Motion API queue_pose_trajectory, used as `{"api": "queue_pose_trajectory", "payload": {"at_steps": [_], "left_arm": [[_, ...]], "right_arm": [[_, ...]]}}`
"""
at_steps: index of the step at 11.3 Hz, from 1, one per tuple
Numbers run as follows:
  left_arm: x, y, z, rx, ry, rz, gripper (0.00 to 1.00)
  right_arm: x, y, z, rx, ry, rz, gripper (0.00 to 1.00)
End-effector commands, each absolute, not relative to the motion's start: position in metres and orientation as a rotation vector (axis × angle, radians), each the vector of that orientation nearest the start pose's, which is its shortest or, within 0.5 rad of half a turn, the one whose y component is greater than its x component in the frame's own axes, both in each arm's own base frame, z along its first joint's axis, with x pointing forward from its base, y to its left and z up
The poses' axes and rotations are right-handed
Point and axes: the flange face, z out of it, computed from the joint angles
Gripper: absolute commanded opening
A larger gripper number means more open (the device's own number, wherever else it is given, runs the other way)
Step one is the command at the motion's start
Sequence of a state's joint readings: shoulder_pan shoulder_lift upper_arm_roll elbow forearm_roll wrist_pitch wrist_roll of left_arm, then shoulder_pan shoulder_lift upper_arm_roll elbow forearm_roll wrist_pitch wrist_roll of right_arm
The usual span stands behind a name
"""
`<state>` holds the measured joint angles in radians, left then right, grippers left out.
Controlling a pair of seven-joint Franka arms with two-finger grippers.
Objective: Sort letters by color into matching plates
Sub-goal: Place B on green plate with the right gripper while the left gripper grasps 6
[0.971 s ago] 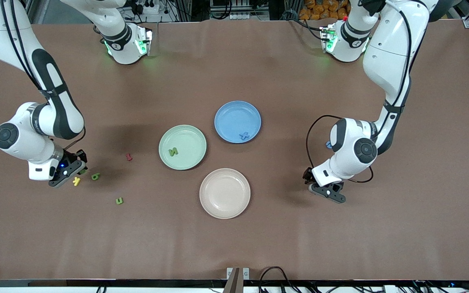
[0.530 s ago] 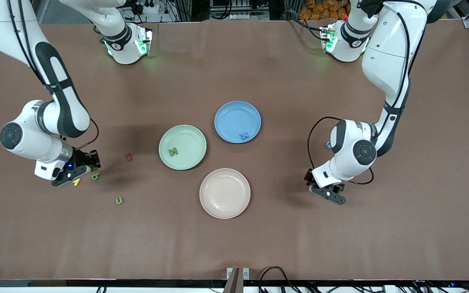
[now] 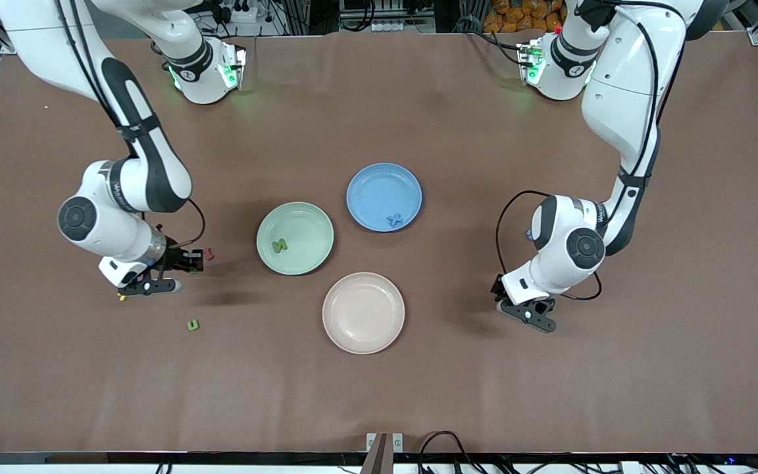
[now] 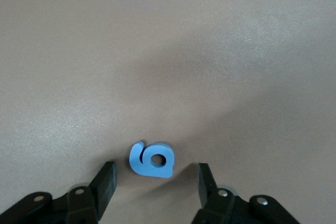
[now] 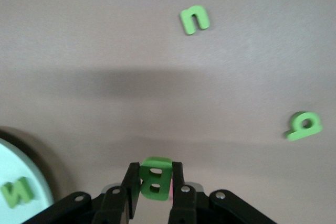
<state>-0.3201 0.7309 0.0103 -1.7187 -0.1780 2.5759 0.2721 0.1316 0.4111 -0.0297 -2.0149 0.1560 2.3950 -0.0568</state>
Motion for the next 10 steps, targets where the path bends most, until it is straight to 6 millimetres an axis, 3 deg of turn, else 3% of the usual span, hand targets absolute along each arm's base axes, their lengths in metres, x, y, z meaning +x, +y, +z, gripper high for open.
{"api": "queue_pose_trajectory", "payload": {"at_steps": [1,10], "left_arm": [[0.654,-0.209,0.174,-3.115,0.75,-0.19,0.71],[0.656,-0.218,0.168,-3.1,0.758,-0.174,0.63]], "right_arm": [[0.589,0.101,0.25,-3.041,0.108,0.079,0.22],[0.562,0.219,0.242,-3.013,0.453,0.127,0.22]]}}
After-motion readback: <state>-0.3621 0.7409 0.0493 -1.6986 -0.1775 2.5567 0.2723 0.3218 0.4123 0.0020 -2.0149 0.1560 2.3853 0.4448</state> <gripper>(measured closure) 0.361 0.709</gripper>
